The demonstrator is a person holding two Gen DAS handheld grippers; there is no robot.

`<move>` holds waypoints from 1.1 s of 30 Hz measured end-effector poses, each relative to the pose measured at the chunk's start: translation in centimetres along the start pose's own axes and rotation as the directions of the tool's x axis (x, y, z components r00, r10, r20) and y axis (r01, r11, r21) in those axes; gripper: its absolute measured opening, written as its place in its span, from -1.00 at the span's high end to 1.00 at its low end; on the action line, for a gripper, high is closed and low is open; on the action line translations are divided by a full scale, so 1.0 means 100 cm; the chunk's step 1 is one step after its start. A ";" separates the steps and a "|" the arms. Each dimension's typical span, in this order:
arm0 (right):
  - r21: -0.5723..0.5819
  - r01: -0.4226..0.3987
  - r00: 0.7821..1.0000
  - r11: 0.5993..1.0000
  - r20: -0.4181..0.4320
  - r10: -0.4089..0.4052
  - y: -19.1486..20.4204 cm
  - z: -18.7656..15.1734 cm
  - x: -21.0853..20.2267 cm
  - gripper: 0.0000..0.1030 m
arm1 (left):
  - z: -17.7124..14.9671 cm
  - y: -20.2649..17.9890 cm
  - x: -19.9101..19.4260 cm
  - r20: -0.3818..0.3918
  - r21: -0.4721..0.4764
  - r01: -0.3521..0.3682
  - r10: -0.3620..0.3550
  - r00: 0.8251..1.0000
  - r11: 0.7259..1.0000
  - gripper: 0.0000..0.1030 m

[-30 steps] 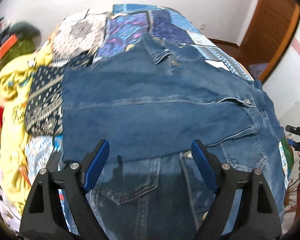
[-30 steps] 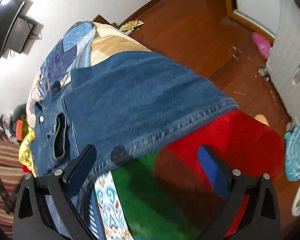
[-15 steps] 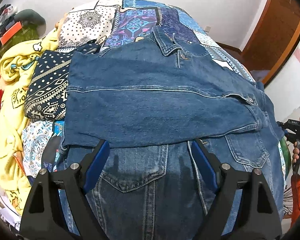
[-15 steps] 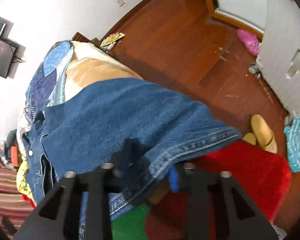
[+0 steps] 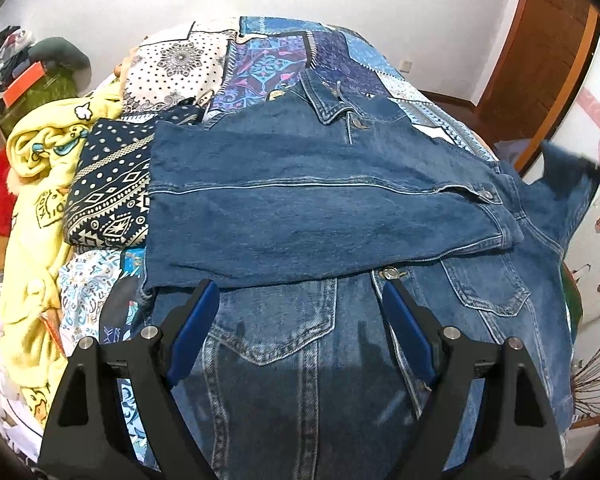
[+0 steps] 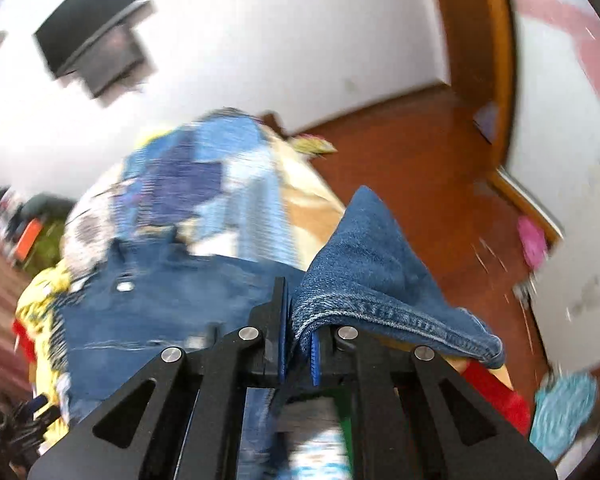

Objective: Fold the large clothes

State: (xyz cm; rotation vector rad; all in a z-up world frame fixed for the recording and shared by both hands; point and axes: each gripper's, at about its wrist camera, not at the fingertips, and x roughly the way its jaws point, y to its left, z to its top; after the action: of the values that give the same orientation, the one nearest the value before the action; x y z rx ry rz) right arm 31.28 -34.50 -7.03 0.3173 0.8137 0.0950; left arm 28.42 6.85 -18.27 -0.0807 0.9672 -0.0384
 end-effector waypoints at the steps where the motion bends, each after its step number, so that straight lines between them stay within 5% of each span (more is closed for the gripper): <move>1: -0.029 -0.028 1.000 0.999 0.007 0.028 0.016 0.002 -0.004 0.85 | -0.001 0.002 -0.002 0.003 -0.005 0.003 -0.003 1.000 1.000 -0.62; 11: -0.145 -0.310 0.941 0.940 -0.192 0.280 0.120 -0.037 0.034 0.85 | -0.012 0.018 -0.027 0.046 -0.009 -0.002 0.002 0.999 1.000 -0.62; 17: -0.140 -0.334 0.885 0.932 -0.386 0.259 0.147 -0.085 0.084 0.85 | -0.019 0.026 -0.032 0.049 -0.034 0.016 -0.015 0.999 0.999 -0.62; 21: -0.190 -0.311 0.868 0.931 -0.457 0.197 0.159 -0.110 0.099 0.83 | -0.022 0.020 -0.032 0.042 -0.015 0.015 -0.014 0.999 1.000 -0.62; 28: -0.290 -0.301 0.866 0.908 -0.481 0.133 0.160 -0.122 0.080 0.75 | -0.008 -0.001 -0.041 0.076 0.029 0.023 -0.025 0.997 0.999 -0.62; 33: -0.210 -0.339 0.857 0.917 -0.472 0.208 0.132 -0.112 0.058 0.32 | 0.018 -0.037 -0.046 0.106 0.105 0.045 -0.056 0.993 0.994 -0.63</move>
State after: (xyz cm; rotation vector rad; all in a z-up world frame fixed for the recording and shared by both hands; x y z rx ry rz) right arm 27.58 -18.05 -14.09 0.1332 1.1869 0.5717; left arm 27.26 3.59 -13.16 -0.0129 0.8527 -0.1288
